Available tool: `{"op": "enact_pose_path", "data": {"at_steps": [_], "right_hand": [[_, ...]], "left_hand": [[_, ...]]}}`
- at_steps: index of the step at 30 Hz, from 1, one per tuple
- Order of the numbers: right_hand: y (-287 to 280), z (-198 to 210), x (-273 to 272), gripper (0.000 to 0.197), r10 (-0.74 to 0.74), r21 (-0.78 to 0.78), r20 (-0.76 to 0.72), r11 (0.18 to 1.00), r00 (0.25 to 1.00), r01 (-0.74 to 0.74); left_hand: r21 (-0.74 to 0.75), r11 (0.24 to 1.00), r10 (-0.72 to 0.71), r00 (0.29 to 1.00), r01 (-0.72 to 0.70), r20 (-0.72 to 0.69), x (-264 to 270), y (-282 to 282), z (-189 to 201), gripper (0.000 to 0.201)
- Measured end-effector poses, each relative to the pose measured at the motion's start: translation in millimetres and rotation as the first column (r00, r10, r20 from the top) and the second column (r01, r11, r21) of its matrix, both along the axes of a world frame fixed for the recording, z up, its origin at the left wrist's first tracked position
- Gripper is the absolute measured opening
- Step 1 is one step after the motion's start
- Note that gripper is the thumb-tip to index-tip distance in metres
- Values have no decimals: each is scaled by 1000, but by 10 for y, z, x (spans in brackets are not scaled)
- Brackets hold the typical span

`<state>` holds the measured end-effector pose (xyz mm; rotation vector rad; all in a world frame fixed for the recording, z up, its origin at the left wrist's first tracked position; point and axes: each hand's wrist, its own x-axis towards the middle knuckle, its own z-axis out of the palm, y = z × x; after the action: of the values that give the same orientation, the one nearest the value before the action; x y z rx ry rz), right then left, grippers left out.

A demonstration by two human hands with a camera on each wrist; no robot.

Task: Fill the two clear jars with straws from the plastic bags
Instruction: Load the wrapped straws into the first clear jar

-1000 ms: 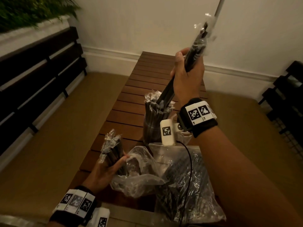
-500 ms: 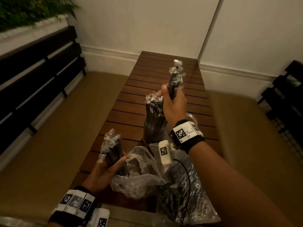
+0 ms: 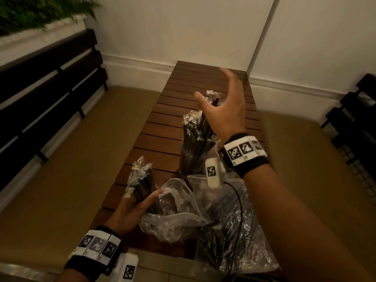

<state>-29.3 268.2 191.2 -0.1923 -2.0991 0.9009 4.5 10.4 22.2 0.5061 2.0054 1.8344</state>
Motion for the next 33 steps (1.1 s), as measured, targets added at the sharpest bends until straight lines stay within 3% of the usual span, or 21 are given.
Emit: {"op": "enact_pose_path", "data": {"at_steps": [2, 4, 6, 8, 10, 11, 15, 19, 22, 24, 25, 26, 28, 30, 32, 33], "right_hand": [[10, 108, -100, 57, -19, 229, 97, 973, 995, -4], [17, 65, -187, 51, -53, 382, 325, 921, 944, -80], [5, -116, -208, 52, -55, 389, 536, 902, 843, -188], [-13, -362, -176, 54, -44, 358, 641, 900, 766, -249], [-26, -533, -141, 56, -50, 357, 654, 900, 755, -250], [-23, -554, -139, 57, -55, 358, 647, 903, 760, -240], [-22, -501, -84, 62, -60, 374, 626, 898, 778, -232], [-74, -535, 23, 63, -52, 361, 651, 899, 757, -249], [-241, -444, 186, 58, -40, 385, 473, 908, 880, -166], [-466, -393, 365, 48, 68, 270, 317, 950, 946, -159], [-585, -401, 459, 43, 171, 158, 330, 960, 928, -233], [-698, -423, 551, 41, 287, 26, 407, 945, 867, -325], [-874, -523, 702, 52, 468, -206, 602, 874, 647, -441], [-965, -685, 773, 58, 523, -270, 676, 831, 519, -486], [-1041, -813, 812, 51, 509, -243, 668, 839, 544, -486], [-1072, -858, 824, 49, 495, -232, 651, 852, 575, -470]], "left_hand": [[-4, 1000, -3, 1000, 3, -7, 2, 18, 12, 22], [5, 1000, -12, 1000, 12, 0, 13, 27, 35, 18], [12, 1000, -11, 1000, 11, 3, 14, 14, 46, 25], [10, 1000, -1, 1000, 1, -2, -5, -13, 28, 51], [-9, 1000, 18, 1000, -17, 6, -11, -30, 8, 70], [-9, 1000, 21, 1000, -20, 7, -10, -31, 0, 70], [2, 1000, 21, 1000, -21, 7, 16, 20, 39, 39], [-12, 1000, 0, 1000, 0, 0, 29, 22, 48, 31], [-14, 1000, -5, 1000, 5, 0, 11, 19, 33, 25], [-19, 1000, 2, 1000, -2, 0, -4, 28, 23, 19], [-13, 1000, 6, 1000, -6, 11, 1, 37, 41, 17], [-10, 1000, 5, 1000, -4, 21, 4, 41, 58, 16], [23, 999, -24, 999, 24, 37, 16, 30, 87, 17], [77, 995, -71, 995, 66, 76, 49, -5, 152, 30], [142, 988, -90, 978, 64, 188, 87, -5, 214, 31], [151, 984, -120, 980, 96, 162, 82, -16, 216, 35]]}}
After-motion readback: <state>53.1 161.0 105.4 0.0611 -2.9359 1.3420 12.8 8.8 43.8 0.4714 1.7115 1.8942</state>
